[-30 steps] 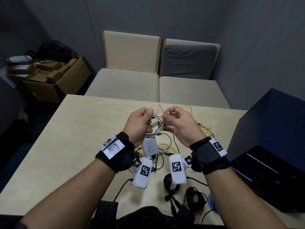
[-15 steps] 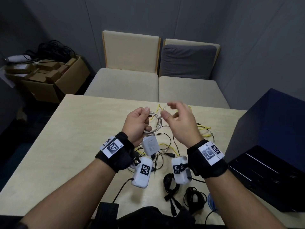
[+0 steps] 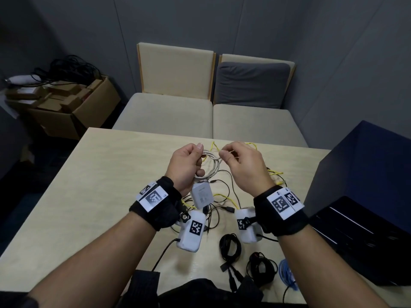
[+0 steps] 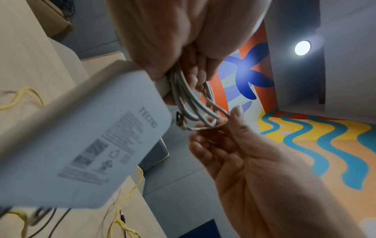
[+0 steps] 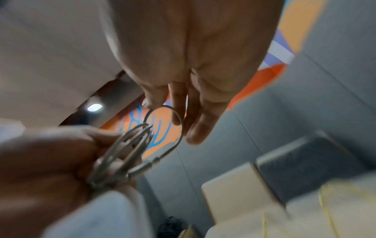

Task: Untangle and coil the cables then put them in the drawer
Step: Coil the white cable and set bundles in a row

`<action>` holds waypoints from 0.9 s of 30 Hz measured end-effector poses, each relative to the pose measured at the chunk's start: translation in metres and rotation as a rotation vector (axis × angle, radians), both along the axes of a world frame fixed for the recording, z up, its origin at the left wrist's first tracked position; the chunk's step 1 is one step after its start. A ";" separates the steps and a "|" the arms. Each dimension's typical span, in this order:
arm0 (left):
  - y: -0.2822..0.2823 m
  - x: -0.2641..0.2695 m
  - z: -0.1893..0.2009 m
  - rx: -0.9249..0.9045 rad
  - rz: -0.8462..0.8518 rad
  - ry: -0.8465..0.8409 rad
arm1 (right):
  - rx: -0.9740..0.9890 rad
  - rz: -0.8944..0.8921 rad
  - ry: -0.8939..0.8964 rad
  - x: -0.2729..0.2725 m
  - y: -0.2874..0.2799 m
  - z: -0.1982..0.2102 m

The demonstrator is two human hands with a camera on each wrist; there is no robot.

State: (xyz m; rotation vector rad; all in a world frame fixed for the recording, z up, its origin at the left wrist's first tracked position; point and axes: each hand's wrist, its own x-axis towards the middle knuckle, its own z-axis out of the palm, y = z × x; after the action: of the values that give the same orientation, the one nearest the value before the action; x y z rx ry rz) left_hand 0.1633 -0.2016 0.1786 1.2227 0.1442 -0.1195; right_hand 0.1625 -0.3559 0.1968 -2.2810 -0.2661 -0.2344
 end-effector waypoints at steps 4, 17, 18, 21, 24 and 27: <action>-0.001 0.000 0.001 -0.026 -0.026 -0.017 | 0.616 -0.002 0.314 -0.001 0.008 -0.003; 0.003 -0.002 -0.001 -0.065 -0.012 0.028 | 0.463 0.136 0.373 0.000 -0.009 -0.002; 0.002 -0.002 -0.001 -0.070 -0.011 0.032 | 0.488 0.136 0.379 0.001 -0.010 -0.001; 0.001 0.000 -0.001 -0.084 -0.011 0.033 | 0.534 0.050 0.289 0.002 -0.006 -0.003; 0.002 0.002 0.000 -0.097 -0.010 0.029 | 0.575 -0.014 0.197 0.000 0.000 -0.008; 0.003 0.002 -0.001 -0.075 -0.020 0.008 | 0.674 -0.004 0.210 0.000 0.002 -0.008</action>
State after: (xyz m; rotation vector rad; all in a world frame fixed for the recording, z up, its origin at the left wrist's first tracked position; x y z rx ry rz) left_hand 0.1656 -0.1988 0.1781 1.1494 0.1333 -0.1459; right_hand 0.1627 -0.3539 0.1887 -1.6202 -0.0558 -0.0670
